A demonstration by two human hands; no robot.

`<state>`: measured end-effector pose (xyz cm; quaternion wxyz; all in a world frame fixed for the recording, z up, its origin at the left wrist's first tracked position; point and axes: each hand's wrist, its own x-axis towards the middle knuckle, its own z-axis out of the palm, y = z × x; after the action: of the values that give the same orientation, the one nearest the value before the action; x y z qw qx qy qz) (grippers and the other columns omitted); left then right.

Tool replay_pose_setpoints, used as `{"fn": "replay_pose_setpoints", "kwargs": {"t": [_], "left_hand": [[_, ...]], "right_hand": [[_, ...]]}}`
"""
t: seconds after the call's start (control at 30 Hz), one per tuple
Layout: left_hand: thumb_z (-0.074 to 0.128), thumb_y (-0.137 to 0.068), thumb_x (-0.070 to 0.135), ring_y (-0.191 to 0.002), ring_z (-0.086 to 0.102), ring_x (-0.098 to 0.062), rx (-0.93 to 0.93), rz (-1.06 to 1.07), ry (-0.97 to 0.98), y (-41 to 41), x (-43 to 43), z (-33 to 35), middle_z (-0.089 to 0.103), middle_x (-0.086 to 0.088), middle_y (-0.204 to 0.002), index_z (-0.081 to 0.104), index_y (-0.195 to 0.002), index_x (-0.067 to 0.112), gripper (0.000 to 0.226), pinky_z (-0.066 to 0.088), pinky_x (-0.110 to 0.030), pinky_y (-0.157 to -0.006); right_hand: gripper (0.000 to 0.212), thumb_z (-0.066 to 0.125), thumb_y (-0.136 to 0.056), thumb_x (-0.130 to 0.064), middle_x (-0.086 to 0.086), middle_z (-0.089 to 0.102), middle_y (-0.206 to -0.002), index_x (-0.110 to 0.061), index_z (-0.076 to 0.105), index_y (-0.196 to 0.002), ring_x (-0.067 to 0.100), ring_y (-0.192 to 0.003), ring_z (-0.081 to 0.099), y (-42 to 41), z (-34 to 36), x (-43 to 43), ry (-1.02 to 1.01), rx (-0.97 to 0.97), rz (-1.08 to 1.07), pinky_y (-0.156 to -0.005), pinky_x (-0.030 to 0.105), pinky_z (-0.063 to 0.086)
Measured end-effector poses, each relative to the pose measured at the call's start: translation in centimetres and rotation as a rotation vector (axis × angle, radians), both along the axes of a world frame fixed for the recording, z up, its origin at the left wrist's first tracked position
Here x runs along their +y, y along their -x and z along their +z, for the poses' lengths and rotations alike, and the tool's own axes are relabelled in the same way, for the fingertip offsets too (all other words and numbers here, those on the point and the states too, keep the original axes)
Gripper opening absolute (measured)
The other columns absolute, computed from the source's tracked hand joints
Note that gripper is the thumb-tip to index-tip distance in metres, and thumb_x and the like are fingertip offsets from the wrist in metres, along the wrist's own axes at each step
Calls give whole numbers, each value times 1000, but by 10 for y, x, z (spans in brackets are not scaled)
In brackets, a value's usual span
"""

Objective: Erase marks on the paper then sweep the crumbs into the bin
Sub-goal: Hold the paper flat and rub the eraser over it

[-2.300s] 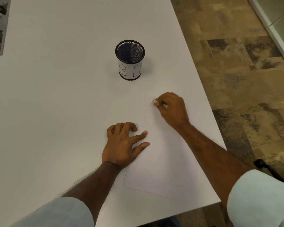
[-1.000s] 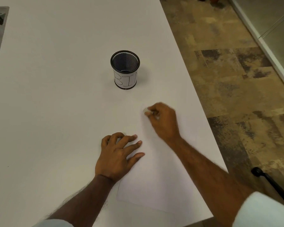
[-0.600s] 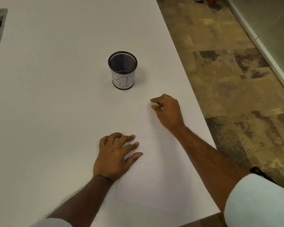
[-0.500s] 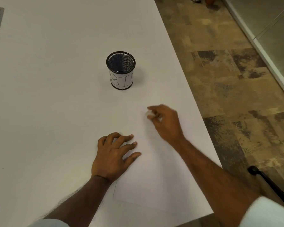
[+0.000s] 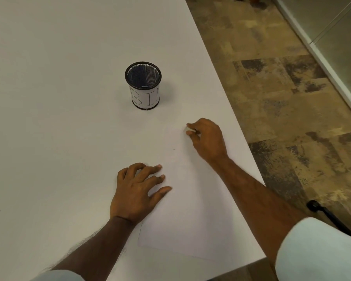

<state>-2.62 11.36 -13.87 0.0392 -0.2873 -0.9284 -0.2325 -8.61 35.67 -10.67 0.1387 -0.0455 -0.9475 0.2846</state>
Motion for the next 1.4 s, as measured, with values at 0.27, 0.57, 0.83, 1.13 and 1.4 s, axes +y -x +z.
{"fn": "replay_pose_setpoints", "kwargs": {"t": [0.27, 0.57, 0.83, 1.13, 1.4], "left_hand": [[53, -86, 61, -113, 55, -25, -21, -2, 29, 1, -1, -2, 70, 8, -120, 77, -98, 28, 42, 36, -42, -91], [53, -86, 61, -113, 51, -20, -5, 7, -2, 0, 0, -1, 69, 11, -120, 77, -96, 29, 41, 33, -38, -91], [55, -85, 62, -113, 55, -24, -21, 2, 27, 1, 0, -2, 70, 8, -119, 77, -97, 29, 41, 37, -42, -91], [58, -84, 60, -113, 52, -20, -14, 1, -18, 0, 0, -1, 69, 11, -121, 77, -95, 29, 38, 34, -39, -90], [56, -84, 61, -113, 53, -22, -17, 5, 3, 0, -2, -2, 69, 9, -121, 77, -96, 29, 41, 37, -42, -90]], "right_hand": [[17, 66, -86, -7, 6, 68, -87, -5, 72, -102, 22, -81, 61, -76, -7, -52, 19, -45, 312, -79, 29, 47], [17, 72, -82, -5, 13, 71, -91, -2, 72, -99, 28, -84, 67, 14, -4, -4, 33, 1, 3, -79, 44, 56], [16, 66, -86, -8, 7, 68, -84, -5, 72, -101, 23, -79, 61, -76, -7, -57, 11, -20, 305, -77, 33, 50], [16, 73, -82, -4, 13, 71, -90, -2, 73, -98, 27, -83, 66, 11, 2, 1, 40, -13, 24, -78, 44, 56], [15, 66, -88, -11, 6, 69, -87, -5, 73, -100, 21, -81, 60, -101, 1, -45, 36, -47, 313, -83, 28, 45]]}}
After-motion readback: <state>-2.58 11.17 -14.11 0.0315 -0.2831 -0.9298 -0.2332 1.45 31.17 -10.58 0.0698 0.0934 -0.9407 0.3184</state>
